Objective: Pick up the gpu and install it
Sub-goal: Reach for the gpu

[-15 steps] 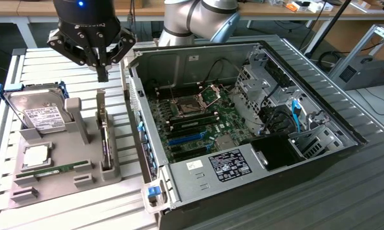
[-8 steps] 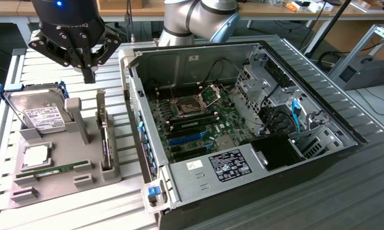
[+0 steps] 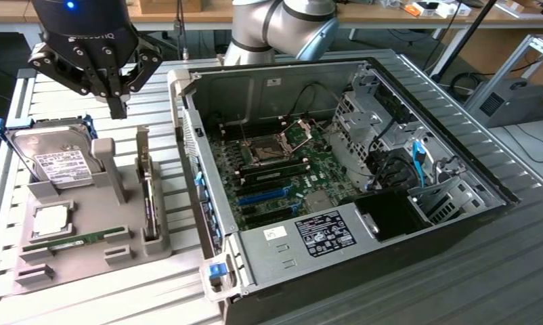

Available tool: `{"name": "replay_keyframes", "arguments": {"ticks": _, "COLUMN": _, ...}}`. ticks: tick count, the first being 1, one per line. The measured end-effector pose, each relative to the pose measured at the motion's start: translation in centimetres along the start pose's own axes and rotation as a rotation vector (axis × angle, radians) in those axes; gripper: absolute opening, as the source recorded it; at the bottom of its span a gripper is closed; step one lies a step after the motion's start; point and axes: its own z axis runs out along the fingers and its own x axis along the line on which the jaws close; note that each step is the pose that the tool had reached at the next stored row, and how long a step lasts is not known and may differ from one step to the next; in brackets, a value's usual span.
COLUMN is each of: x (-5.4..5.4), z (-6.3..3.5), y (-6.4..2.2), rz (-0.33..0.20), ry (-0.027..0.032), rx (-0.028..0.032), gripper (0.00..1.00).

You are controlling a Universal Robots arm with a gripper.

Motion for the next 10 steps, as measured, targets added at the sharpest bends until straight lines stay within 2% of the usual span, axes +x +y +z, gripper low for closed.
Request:
{"name": "replay_keyframes", "arguments": {"ticks": 4, "x": 0.0, "z": -0.02, "y": -0.39, "rz": 0.000, "ry": 0.0000, "rx": 0.0000, "gripper": 0.11}}
{"name": "replay_keyframes", "arguments": {"ticks": 10, "x": -0.2, "z": -0.09, "y": -2.13, "rz": 0.000, "ry": -0.0001, "rx": -0.0001, "gripper": 0.11}}
